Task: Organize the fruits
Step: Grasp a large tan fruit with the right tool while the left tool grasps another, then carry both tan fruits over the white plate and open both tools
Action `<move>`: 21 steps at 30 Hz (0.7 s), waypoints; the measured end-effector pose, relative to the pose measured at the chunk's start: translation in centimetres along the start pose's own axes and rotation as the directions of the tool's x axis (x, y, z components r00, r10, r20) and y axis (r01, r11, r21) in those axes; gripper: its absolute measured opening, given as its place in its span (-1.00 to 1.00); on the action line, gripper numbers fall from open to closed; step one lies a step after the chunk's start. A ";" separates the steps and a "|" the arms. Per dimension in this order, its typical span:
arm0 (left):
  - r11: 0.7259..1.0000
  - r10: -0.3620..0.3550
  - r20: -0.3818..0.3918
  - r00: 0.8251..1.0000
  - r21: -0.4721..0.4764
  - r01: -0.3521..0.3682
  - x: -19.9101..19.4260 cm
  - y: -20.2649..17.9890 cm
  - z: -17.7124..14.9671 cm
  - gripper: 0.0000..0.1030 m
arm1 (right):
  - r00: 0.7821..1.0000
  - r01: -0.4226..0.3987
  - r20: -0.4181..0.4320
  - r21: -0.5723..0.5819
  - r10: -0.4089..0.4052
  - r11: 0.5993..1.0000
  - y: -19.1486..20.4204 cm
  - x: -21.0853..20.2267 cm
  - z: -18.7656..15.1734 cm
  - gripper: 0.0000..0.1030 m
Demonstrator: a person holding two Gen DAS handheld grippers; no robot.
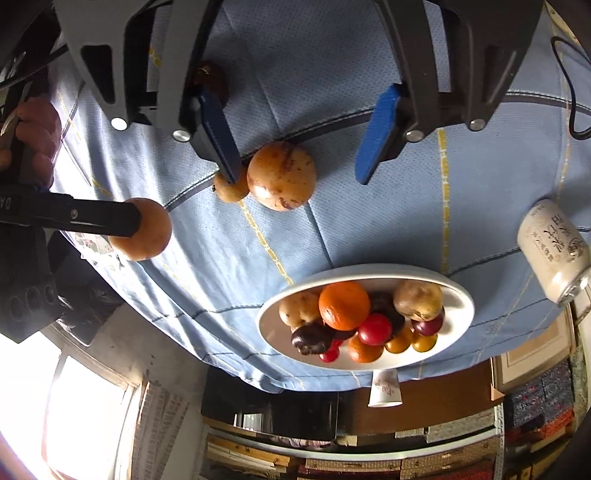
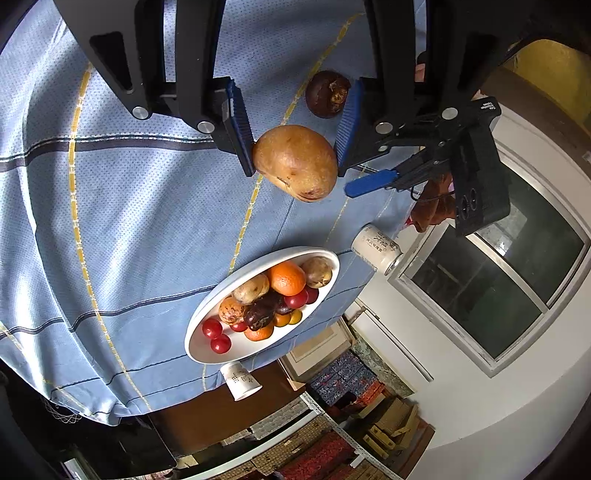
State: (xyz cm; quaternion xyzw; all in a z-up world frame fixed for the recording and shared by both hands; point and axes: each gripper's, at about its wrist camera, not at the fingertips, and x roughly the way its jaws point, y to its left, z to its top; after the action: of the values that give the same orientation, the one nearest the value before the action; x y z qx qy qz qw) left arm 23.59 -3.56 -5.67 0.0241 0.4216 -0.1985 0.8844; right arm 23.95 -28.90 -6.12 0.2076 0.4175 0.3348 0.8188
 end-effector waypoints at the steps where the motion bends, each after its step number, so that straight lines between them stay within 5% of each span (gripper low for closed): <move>1: 1.000 -0.005 -0.003 1.000 0.005 0.005 0.1 -0.1 0.0 0.20 | 1.000 0.001 0.000 0.000 -0.001 1.000 0.0 0.0 0.0 -0.16; 5: 0.999 -0.018 -0.016 1.000 0.032 0.018 0.5 -0.7 0.1 0.19 | 1.000 -0.005 -0.001 -0.001 0.005 1.000 0.1 0.0 0.0 -0.16; 9: 0.998 -0.046 -0.043 0.998 0.033 0.047 1.1 -0.8 0.1 -0.06 | 1.000 -0.002 -0.001 -0.007 0.002 1.000 0.1 0.0 -0.1 -0.16; 21: 0.998 -0.063 -0.077 0.995 0.005 0.063 2.0 -0.4 0.2 -0.17 | 1.000 0.004 0.000 -0.017 -0.004 1.000 0.3 -0.1 -0.3 -0.16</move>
State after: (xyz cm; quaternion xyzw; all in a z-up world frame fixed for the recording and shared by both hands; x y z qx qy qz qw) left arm 24.73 -4.69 -6.99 0.0216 0.4553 -0.2266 0.8608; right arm 23.58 -28.75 -6.07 0.1999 0.4153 0.3368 0.8210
